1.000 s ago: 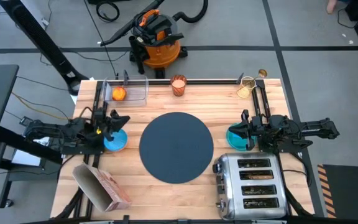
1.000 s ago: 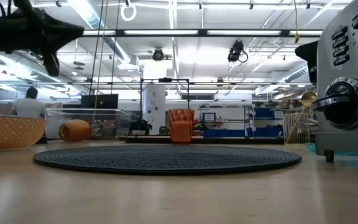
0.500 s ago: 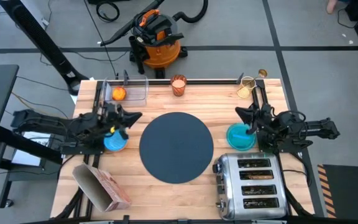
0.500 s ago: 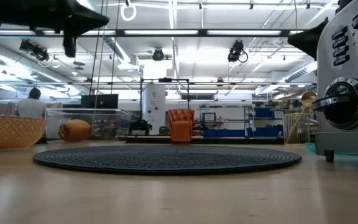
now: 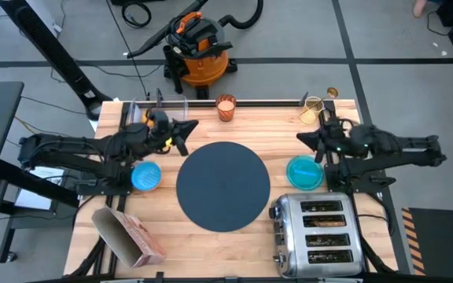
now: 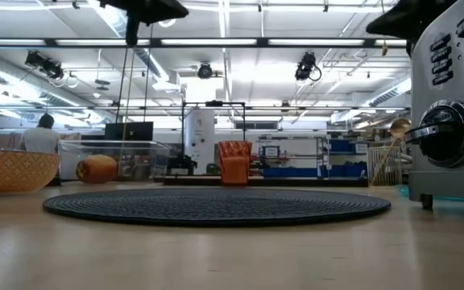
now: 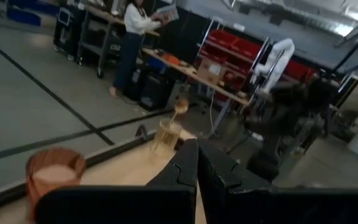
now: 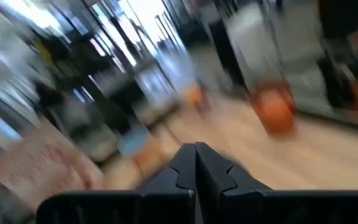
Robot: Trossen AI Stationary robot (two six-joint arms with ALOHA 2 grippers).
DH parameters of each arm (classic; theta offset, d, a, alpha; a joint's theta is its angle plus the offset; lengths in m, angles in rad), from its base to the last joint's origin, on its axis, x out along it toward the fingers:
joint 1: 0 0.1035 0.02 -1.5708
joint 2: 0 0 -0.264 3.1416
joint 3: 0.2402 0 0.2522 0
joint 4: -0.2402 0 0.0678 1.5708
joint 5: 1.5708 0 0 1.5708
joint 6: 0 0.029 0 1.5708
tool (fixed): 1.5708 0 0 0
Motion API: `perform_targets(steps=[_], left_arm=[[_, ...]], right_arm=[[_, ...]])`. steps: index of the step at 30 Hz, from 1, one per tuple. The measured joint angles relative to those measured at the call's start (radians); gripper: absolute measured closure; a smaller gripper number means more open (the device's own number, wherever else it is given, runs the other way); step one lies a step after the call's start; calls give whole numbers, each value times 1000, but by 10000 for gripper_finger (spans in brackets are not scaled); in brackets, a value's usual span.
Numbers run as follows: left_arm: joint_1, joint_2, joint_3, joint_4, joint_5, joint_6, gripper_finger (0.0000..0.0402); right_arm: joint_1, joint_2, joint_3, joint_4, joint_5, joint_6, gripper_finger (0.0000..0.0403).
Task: Arrange a breakfast setting
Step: Put the plate into the bottom left of the placemat
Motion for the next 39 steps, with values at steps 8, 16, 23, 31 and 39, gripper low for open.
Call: perform_targets(steps=[8, 16, 23, 31, 39], left_arm=[[-1, -6, 61, 4, 1, 57, 383], [-3, -49, 62, -17, 1, 113, 336], [-3, -85, 61, -71, 1, 101, 283], [-9, -85, 62, -125, 138, 105, 274], [-9, -85, 62, -126, 275, 105, 274]], right_arm=[[-63, 385, 294, -521, -93, 358, 380], [-179, 732, 292, -426, -167, 537, 314], [-202, 1040, 336, -557, -279, 723, 280], [-202, 1285, 520, -691, -278, 853, 267], [-200, 1460, 560, -837, -370, 965, 268]])
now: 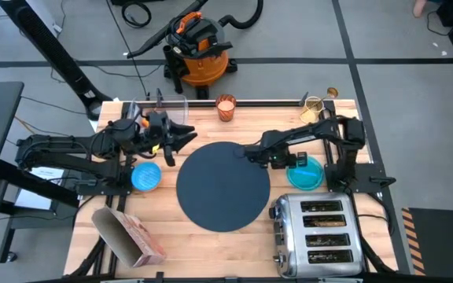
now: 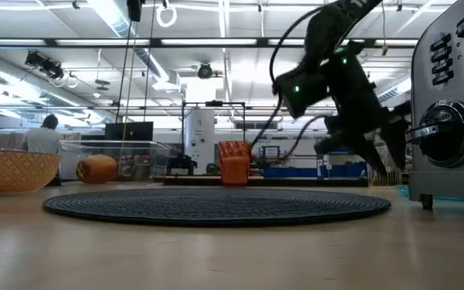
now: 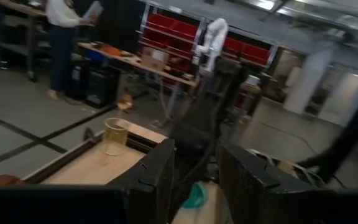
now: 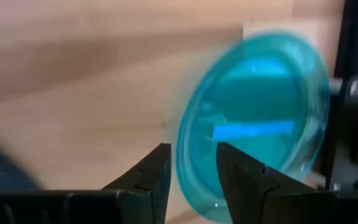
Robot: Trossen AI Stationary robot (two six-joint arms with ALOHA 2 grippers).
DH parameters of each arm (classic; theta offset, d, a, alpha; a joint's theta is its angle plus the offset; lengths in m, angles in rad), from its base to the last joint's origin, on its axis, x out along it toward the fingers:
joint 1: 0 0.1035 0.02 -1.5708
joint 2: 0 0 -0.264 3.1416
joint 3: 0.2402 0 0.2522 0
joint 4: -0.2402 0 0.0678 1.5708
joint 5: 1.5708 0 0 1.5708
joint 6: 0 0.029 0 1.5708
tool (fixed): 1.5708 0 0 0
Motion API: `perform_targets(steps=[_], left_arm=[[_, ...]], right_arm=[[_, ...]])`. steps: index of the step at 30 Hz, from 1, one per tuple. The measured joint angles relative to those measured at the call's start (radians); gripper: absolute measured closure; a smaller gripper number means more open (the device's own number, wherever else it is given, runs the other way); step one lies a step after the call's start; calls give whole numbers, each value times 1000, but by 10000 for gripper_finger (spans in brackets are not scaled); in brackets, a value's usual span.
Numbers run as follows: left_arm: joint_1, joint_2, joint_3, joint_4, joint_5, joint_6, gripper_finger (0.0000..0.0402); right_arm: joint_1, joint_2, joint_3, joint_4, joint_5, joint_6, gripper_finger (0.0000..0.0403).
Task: Arrange a breakfast setting
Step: Put the plate into the bottom left of the placemat
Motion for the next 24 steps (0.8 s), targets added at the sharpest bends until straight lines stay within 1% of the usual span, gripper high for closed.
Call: perform_targets(steps=[4, 11, 14, 18, 24], left_arm=[[0, 0, 0, 0, 34, 1, 274], [0, 0, 0, 0, 34, 1, 274], [0, 0, 0, 0, 34, 2, 274], [0, 0, 0, 0, 34, 2, 274], [0, 0, 0, 0, 34, 2, 274]], right_arm=[[20, 43, -1, 15, -32, 28, 269], [23, 115, -1, 0, -32, 16, 271], [23, 132, 0, -9, -34, 14, 279], [23, 133, -1, -6, -29, 15, 306], [23, 133, -1, 13, -23, 12, 369]])
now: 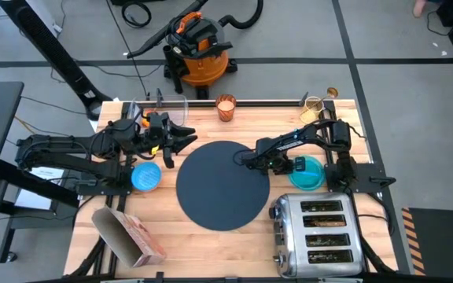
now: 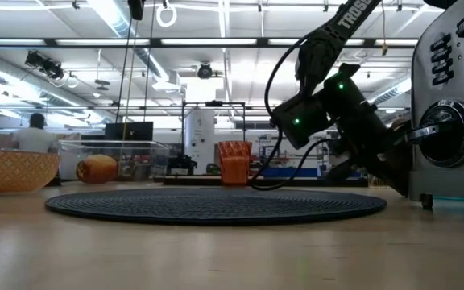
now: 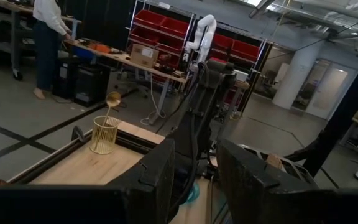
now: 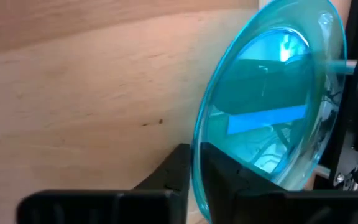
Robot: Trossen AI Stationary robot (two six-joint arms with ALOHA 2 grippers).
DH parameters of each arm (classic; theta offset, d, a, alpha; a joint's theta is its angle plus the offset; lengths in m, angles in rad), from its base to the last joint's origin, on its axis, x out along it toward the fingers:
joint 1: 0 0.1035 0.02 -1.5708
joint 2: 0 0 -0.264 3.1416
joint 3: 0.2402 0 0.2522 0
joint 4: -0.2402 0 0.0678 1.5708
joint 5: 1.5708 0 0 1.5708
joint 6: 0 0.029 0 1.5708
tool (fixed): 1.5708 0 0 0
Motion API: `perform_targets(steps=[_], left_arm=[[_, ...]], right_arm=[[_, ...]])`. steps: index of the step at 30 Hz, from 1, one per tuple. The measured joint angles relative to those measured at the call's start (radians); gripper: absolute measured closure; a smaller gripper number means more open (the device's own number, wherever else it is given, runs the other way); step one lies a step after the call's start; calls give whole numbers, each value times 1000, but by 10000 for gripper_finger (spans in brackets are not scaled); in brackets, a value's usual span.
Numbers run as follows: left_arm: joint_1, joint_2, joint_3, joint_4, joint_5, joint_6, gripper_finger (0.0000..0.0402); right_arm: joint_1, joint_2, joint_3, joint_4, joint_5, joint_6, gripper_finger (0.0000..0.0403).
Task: Arrange a breakfast setting
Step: Put the plate into the bottom left of the placemat
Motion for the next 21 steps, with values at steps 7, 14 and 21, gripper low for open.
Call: perform_targets(steps=[7, 14, 21], left_arm=[[2, 0, 0, 0, 0, 2, 274], [9, -6, 0, -2, 0, 42, 274], [9, -75, -1, -15, 0, 104, 274]], right_arm=[[0, -1, 46, -38, 16, -16, 389], [-1, -2, 254, -271, 135, -125, 394], [58, -4, 543, -276, 301, -493, 398]])
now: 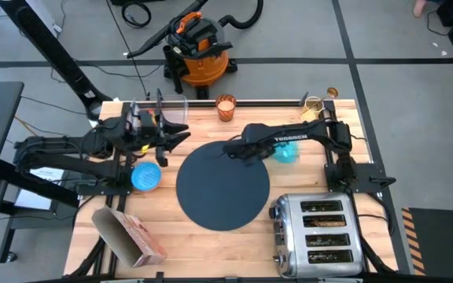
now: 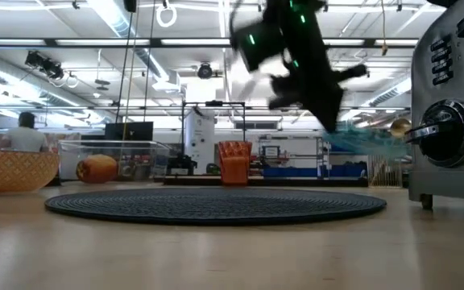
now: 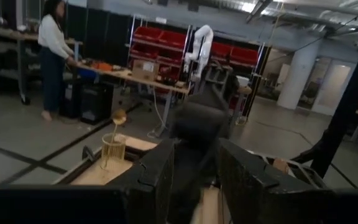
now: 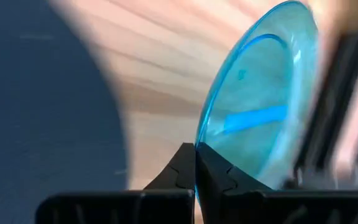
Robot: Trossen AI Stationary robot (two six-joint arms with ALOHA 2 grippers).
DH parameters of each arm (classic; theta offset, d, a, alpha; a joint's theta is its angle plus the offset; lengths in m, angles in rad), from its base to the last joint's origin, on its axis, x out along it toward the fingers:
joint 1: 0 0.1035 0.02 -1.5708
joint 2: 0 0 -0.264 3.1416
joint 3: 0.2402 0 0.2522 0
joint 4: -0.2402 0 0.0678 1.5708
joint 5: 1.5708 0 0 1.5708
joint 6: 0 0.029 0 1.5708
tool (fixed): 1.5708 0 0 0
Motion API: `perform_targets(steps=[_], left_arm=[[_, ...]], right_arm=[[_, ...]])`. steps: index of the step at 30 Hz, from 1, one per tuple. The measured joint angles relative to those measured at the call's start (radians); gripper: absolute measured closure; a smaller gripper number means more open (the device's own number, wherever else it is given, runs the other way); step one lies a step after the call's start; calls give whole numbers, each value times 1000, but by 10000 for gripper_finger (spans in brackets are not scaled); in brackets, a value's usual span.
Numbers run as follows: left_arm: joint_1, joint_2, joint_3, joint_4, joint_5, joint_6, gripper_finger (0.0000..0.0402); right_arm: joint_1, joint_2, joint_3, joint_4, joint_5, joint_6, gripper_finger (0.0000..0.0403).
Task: Arrange a breakfast setting
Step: Put the plate into the bottom left of the placemat
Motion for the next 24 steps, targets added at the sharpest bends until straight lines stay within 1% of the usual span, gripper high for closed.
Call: perform_targets(steps=[2, 4, 6, 7, 9, 12, 14, 19, 24], left_arm=[[0, -26, 0, -6, 0, 17, 274], [0, -48, 0, -10, 0, 34, 274], [0, -70, 0, -31, 0, 62, 274], [-1, -81, 0, -36, 0, 85, 274], [-5, -100, 0, -61, 0, 126, 274], [-7, -116, 0, -84, 0, 161, 274], [-8, -122, 0, -92, 0, 165, 274], [-8, -121, 0, -108, 0, 156, 274], [-8, -119, 0, -131, 0, 126, 274]], right_arm=[[36, 0, 46, 62, 30, -181, 398], [76, 0, 69, 149, 33, -377, 399], [126, 0, 72, 252, 11, -596, 399], [152, 0, 72, 304, -16, -716, 399], [209, 2, 72, 406, -67, -993, 399], [292, 4, 69, 541, -78, -1395, 399], [332, 4, 49, 653, -78, -1585, 398], [371, 4, -31, 843, -77, -1799, 398], [386, 4, -104, 903, -77, -1860, 398]])
